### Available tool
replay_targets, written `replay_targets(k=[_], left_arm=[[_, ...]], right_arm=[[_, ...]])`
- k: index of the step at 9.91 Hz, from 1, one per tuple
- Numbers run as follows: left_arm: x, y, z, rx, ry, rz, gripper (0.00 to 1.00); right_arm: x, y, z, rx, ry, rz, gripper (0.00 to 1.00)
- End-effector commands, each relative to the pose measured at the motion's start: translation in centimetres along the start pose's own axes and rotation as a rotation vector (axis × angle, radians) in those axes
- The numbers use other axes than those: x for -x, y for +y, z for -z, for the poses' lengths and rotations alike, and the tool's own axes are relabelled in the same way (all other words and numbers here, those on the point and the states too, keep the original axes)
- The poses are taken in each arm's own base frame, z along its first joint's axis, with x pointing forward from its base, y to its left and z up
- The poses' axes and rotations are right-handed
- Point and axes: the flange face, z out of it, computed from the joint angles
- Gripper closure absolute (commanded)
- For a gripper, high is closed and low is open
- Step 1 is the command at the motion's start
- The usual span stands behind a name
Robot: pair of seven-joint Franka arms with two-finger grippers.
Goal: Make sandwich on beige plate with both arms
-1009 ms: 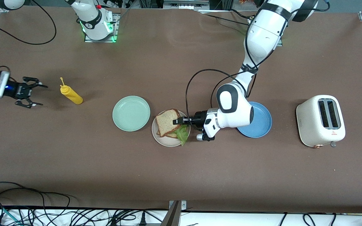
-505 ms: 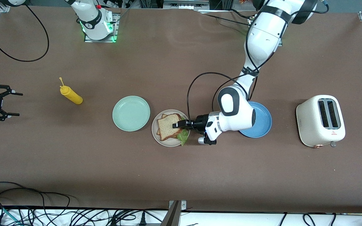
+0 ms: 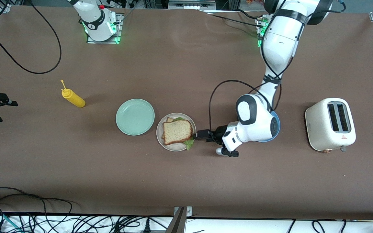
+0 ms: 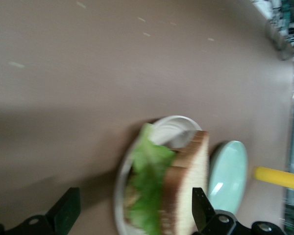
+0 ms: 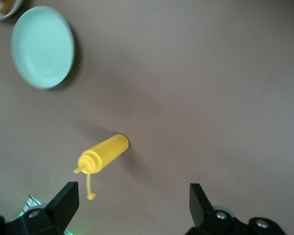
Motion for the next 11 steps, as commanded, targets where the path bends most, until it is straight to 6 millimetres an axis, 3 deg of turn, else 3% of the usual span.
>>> replay_targets(k=[1,2,4,6,7,9,11], left_arm=[[-1.2,0.4,5.0,-0.156,-0.003,0.023,0.00],[-2.1,-1.7,8.2,-0.233,-0.027,0.015,0.00],[-2.9,-5.6,14.2,-0.366,-0.078,-0.002,0.00],[-2.8,-7.9,19.3,-0.522,-0.128,-0.031,0.00],[-2.5,-9.0,21.8,-0.624,-0.159,-0.033,0.00],[-1.7,-9.8,27.5,-0.727,-0.186,0.002,0.00],[-0.5,-8.6,32.1,-0.793,-0.205,0.010,0.00]], right_arm=[[0.1,-3.3,3.3,0.087,0.010,-0.383,0.00],[0.4,-4.0,3.8,0.091,0.020,-0.543,0.00],[0.6,-6.8,4.0,0.131,0.076,-0.635,0.00],[2.6,-9.1,1.6,0.182,0.152,-0.625,0.00],[2.5,-10.0,0.8,0.195,0.154,-0.615,0.00],[2.4,-10.3,0.9,0.200,0.155,-0.633,0.00],[2.2,-10.9,1.9,0.202,0.172,-0.666,0.00]])
